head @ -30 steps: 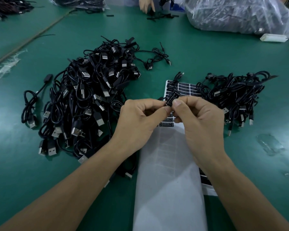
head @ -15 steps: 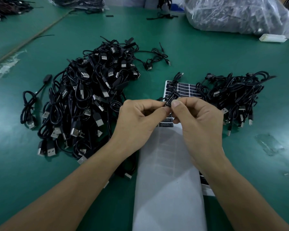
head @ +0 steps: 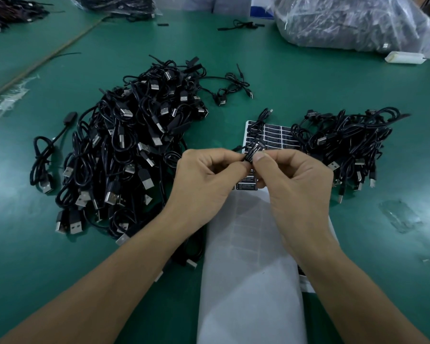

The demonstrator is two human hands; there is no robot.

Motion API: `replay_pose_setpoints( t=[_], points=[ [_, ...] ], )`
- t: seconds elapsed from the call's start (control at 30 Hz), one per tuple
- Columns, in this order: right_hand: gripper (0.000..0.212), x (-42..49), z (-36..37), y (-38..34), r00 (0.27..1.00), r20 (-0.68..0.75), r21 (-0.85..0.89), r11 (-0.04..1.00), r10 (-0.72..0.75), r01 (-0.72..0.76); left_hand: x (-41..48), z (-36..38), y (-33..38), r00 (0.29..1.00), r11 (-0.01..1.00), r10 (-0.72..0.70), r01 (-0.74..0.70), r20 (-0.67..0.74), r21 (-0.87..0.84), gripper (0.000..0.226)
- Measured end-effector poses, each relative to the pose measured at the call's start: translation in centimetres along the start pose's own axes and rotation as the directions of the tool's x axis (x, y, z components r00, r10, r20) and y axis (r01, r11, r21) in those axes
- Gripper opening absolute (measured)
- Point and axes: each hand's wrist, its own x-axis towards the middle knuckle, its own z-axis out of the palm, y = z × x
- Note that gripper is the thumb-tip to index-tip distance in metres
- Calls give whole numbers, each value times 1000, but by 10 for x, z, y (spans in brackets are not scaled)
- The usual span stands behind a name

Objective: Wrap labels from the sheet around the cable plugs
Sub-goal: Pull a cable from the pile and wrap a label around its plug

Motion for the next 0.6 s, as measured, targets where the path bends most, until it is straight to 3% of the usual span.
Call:
replay_pose_setpoints(
  t=[0.6],
  points=[
    [15, 0, -5, 1, 998, -27, -6, 999, -53, 52, -1, 1, 0, 999, 998, -37, 37, -3, -42, 13]
  ],
)
